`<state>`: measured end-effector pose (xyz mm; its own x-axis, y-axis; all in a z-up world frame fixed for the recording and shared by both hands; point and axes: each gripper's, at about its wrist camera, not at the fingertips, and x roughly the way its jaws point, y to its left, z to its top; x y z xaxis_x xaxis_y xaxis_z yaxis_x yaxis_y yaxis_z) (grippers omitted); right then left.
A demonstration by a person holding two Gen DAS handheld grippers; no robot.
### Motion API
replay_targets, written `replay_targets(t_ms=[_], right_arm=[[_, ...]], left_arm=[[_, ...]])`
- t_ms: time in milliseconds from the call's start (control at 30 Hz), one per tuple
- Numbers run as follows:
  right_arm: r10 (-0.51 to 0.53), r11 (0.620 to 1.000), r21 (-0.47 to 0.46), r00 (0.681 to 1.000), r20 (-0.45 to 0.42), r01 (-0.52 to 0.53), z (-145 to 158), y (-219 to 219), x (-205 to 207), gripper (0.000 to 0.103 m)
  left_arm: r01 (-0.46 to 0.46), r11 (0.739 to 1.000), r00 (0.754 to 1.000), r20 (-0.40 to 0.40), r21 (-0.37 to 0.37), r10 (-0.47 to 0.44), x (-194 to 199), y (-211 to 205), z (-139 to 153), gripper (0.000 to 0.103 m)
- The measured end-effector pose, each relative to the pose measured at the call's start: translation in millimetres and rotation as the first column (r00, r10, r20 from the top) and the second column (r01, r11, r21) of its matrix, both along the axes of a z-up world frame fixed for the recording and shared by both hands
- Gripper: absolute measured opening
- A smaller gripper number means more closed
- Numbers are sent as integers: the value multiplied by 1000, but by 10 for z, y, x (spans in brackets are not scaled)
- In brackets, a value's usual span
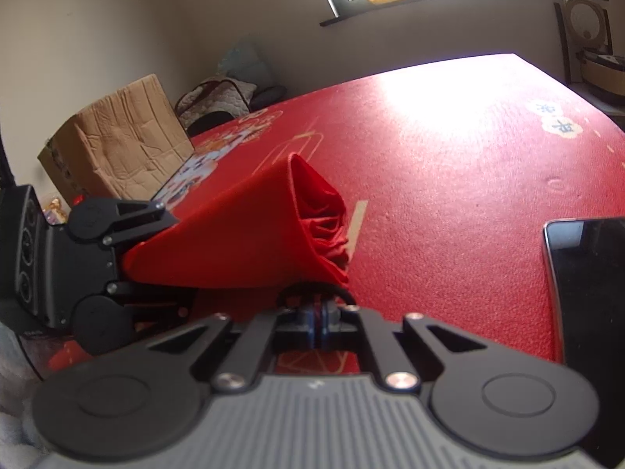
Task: Fold shopping bag
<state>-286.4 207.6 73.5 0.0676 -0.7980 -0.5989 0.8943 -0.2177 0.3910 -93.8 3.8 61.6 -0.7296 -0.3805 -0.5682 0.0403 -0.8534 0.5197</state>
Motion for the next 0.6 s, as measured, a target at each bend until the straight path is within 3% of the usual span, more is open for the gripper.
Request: replay_targets(t_ms=[100, 433, 600], right_arm=[[9, 1000, -23, 999, 32, -9, 15, 46, 18, 23], [-17, 970, -244, 999, 38, 26, 352, 579, -6, 25], [-15, 967, -254, 1000, -12, 11, 580, 605, -83, 27]], left_arm=[[-2, 1000, 1000, -7, 14, 2, 11, -27, 3, 18], [-4, 1000, 1000, -18, 23, 5, 40, -88, 6, 18], [5, 1000, 999, -32, 1, -5, 70, -74, -40, 18]])
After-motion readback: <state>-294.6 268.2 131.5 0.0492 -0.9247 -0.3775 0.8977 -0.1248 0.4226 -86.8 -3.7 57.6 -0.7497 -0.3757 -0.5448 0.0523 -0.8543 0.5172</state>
